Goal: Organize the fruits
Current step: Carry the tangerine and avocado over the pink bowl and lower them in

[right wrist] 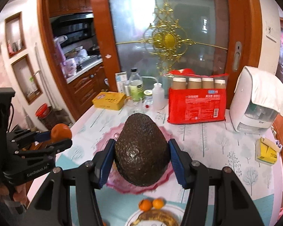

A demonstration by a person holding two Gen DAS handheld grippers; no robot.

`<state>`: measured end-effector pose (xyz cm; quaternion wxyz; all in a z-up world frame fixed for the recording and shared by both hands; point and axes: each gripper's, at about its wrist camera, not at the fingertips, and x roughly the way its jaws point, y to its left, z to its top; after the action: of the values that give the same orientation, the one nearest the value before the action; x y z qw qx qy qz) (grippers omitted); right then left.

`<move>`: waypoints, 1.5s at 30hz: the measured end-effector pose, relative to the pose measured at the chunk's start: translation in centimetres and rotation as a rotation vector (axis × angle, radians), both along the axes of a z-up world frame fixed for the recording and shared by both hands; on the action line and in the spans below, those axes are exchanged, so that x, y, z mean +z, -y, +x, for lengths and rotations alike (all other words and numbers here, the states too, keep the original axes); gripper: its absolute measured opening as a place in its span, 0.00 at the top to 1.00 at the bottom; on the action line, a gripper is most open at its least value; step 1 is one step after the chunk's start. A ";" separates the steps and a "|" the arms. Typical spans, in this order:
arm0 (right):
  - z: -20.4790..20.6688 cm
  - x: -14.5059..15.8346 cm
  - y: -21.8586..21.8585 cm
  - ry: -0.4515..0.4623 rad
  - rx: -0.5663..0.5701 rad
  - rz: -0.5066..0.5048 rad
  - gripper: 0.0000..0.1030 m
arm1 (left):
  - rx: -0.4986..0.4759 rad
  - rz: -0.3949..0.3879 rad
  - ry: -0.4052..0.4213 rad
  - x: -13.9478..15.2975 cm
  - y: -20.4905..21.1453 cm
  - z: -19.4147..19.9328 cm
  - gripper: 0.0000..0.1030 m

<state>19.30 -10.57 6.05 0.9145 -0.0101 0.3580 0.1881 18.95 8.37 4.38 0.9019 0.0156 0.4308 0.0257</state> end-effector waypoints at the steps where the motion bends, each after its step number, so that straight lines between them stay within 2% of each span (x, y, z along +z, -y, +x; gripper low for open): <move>1: 0.8 -0.5 -0.1 -0.010 -0.011 -0.002 0.45 | -0.001 0.003 -0.004 -0.5 -0.1 0.9 0.59; 8: 5.5 -6.9 -0.8 -0.144 -0.088 -0.016 0.45 | -0.005 -0.009 -0.084 -6.1 -0.3 6.1 0.59; 14: 7.5 -12.4 -1.0 -0.243 -0.125 -0.034 0.45 | -0.025 -0.025 -0.176 -11.9 0.1 9.6 0.59; 22: 8.4 -16.5 -1.9 -0.309 -0.110 -0.066 0.45 | -0.043 -0.028 -0.255 -16.9 0.2 12.2 0.59; 27: 8.4 -17.7 -2.5 -0.323 -0.094 -0.072 0.45 | -0.055 -0.030 -0.282 -18.7 0.3 13.1 0.59; 35: 7.8 -19.8 -3.6 -0.357 -0.087 -0.093 0.45 | -0.061 -0.033 -0.284 -19.7 0.0 13.5 0.59; 42: 7.8 -19.9 -3.8 -0.352 -0.092 -0.080 0.43 | -0.051 -0.058 -0.284 -20.0 -0.4 13.8 0.57; 43: 7.8 -19.8 -4.0 -0.343 -0.085 -0.083 0.43 | -0.052 -0.059 -0.283 -20.0 -0.4 13.8 0.55; 45: 7.6 -19.7 -4.6 -0.333 -0.060 -0.107 0.43 | -0.054 -0.045 -0.274 -19.9 -0.3 13.7 0.43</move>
<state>26.90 -5.92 -13.70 0.8459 -0.0167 0.5141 0.1406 32.67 8.64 -15.50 0.8351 0.0102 0.5500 -0.0105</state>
